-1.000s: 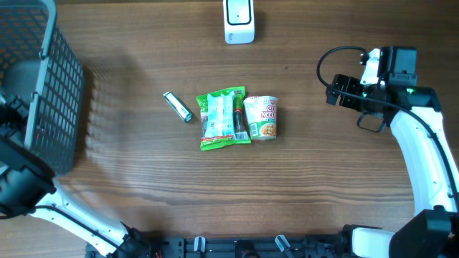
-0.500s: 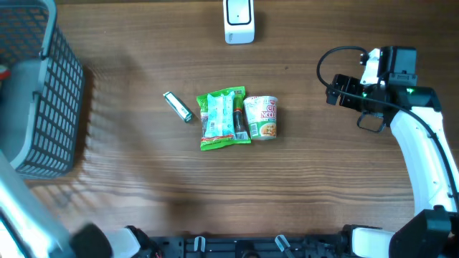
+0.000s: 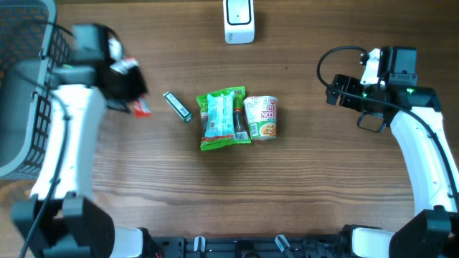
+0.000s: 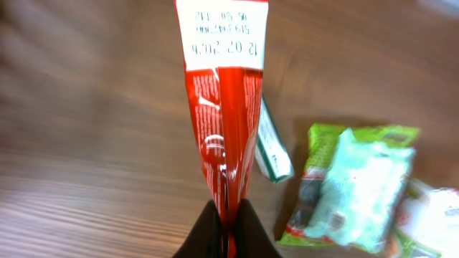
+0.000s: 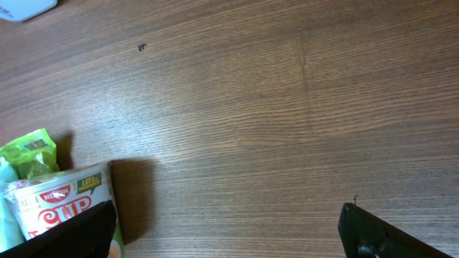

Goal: Scan the item barcode
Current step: 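Carry the red packet out and place it beside the AXE box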

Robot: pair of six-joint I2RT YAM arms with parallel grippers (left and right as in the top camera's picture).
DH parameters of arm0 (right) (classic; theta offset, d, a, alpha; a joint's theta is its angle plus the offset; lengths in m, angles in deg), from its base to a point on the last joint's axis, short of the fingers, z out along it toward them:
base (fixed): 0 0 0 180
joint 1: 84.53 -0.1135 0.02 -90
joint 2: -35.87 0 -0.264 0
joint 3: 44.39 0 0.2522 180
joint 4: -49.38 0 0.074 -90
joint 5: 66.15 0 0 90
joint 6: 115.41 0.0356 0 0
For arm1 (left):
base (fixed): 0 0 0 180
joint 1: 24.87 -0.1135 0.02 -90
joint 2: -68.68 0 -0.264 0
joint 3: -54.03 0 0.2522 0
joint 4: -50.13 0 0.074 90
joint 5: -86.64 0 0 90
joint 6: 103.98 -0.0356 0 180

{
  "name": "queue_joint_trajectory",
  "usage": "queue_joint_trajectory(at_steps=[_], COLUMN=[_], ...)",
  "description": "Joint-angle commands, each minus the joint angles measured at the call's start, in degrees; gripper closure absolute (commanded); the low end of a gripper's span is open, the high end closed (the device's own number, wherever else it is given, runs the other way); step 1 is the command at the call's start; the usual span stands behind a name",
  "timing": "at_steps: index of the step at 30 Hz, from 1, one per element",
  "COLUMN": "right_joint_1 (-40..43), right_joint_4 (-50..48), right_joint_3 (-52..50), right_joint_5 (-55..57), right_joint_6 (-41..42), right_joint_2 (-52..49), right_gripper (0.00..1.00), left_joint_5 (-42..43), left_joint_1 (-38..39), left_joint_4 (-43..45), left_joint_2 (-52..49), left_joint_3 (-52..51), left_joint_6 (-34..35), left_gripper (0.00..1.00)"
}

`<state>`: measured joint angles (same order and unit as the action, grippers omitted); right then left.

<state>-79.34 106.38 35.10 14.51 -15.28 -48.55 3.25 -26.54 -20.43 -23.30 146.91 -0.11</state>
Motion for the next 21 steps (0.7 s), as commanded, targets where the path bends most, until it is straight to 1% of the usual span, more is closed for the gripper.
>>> queue_joint_trajectory(at_steps=[1, 4, 7, 10, 11, 12, 13, 14, 16, 20, 21], right_joint_1=[0.09, 0.13, 0.13, 0.13, 0.13, 0.13, 0.13, 0.13, 0.13, 0.13, 0.13], right_joint_4=[-0.15, -0.17, -0.15, -0.15, -0.17, -0.17, -0.17, -0.15, -0.17, -0.17, -0.17], right_joint_3=[0.55, 0.55, 0.52, 0.55, 0.55, 0.55, 0.55, 0.55, 0.55, 0.55, 0.55], right_joint_5=[0.55, 0.57, 0.57, 0.57, 0.57, 0.55, 0.57, 0.57, 0.57, 0.57, 0.57], right_joint_6=[-1.01, -1.01, -1.01, -1.01, -1.03, -1.01, -1.01, -1.01, -1.01, -1.01, -1.01], right_joint_2=[-0.11, -0.11, -0.11, -0.11, -0.11, -0.11, -0.11, -0.11, -0.11, -0.11, -0.11], right_gripper=[0.00, 0.00, 0.00, 0.00, 0.00, 0.00, 0.00, 0.00, 0.00, 0.00, 0.00], left_joint_5=[-0.94, -1.75, -1.79, -2.45, -3.02, -3.45, -3.74, -3.72, -3.72, -3.65, -3.23], left_joint_1=[2.73, 2.86, 2.84, 2.84, 2.84, 2.84, 2.78, 2.58, 1.88, 1.29, 1.31], left_joint_4=[8.79, 19.04, 23.58, 24.57, 24.68, 24.70, 24.72, 24.68, 23.85, 21.18, 21.11], left_joint_2=[-1.66, -2.67, -3.23, -3.76, -3.78, -3.76, -3.69, -3.54, -2.82, -0.61, 0.15], left_joint_3=[-11.80, -20.00, -23.26, -23.89, -23.89, -23.89, -23.85, -23.52, -21.99, -18.38, -18.10], left_joint_6=[5.14, 6.82, 7.19, 7.15, 7.13, 7.10, 6.60, 5.57, 4.52, 4.59, 4.59], left_gripper=[0.96, 0.96, 0.96, 0.95, 0.83, 0.51, 0.43, 0.39, 0.27, 0.26, 0.31])
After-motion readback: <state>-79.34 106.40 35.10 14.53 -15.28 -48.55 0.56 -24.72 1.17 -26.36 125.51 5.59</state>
